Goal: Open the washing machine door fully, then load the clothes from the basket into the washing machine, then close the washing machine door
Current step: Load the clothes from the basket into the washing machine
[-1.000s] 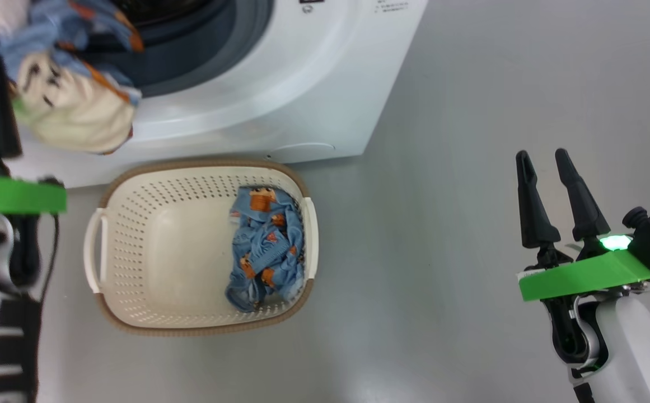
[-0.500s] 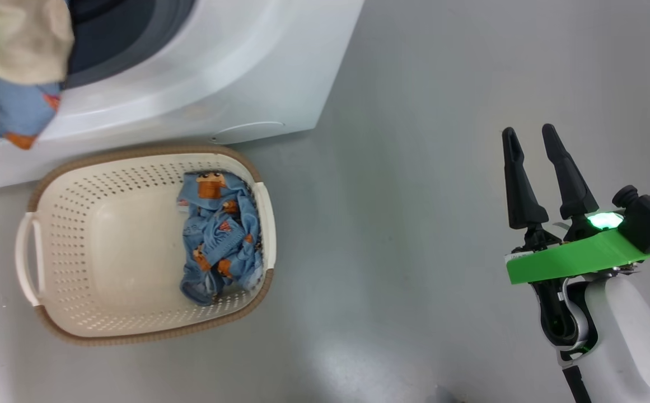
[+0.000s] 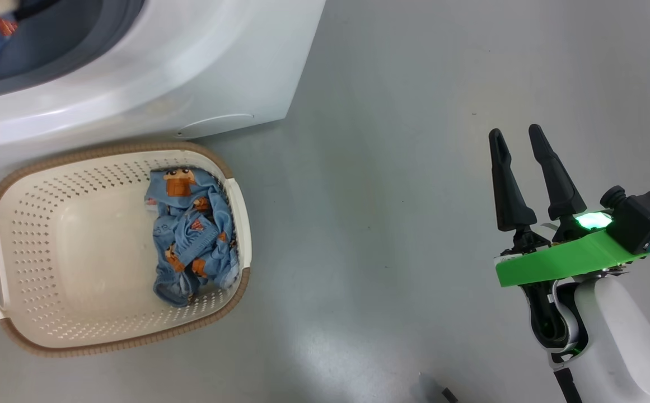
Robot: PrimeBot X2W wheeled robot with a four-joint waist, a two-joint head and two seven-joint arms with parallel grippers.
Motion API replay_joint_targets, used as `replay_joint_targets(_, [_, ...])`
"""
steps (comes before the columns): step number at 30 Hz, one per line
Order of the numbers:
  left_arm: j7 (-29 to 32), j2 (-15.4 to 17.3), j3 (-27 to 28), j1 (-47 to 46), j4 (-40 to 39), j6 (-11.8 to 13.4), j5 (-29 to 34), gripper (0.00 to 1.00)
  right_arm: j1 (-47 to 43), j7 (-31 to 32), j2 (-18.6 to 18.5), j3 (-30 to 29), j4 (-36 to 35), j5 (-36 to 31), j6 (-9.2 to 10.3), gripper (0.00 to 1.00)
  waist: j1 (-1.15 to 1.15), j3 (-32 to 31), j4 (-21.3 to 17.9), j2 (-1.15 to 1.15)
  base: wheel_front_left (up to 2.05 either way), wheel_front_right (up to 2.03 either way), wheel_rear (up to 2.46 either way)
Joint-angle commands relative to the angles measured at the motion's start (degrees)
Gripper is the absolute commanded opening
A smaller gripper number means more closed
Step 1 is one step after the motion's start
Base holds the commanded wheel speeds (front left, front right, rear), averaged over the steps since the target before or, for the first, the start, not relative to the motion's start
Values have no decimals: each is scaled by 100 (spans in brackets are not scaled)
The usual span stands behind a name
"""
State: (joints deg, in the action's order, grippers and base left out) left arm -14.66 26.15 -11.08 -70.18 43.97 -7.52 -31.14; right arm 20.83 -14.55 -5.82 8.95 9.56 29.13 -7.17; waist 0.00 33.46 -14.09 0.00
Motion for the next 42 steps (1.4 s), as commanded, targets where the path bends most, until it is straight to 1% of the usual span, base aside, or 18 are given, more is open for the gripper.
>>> replay_joint_targets(1, [-34,338,79,61,-47,3,93,100,3,-45,-17,115,-122,5,-32,100,0,-5,-3,0,0,0,0])
replay_joint_targets(11, [-34,257,159,268,52,3,170,100,17,-45,-39,134,-98,-3,-32,100,0,-96,53,0,0,0,0])
replay_joint_targets(18, [-34,79,294,686,-98,3,148,100,-25,-45,-72,134,-72,-5,-32,100,0,-273,135,0,0,0,0])
replay_joint_targets(22, [-34,-84,451,1079,-305,3,179,100,-56,-45,-108,115,-58,-3,-32,100,0,-410,207,0,0,0,0])
replay_joint_targets(25, [-34,-261,679,1449,-492,3,222,100,-91,-45,-152,103,-46,-9,-32,100,0,-547,272,0,0,0,0])
replay_joint_targets(36, [-34,-805,1021,2973,-1225,3,376,100,-386,-45,-349,-17,71,33,-32,100,0,-1232,618,0,0,0,0])
replay_joint_targets(42, [-34,-966,1098,3574,-1499,3,463,100,-633,-45,-415,-85,118,59,-32,100,0,-1570,838,0,0,0,0])
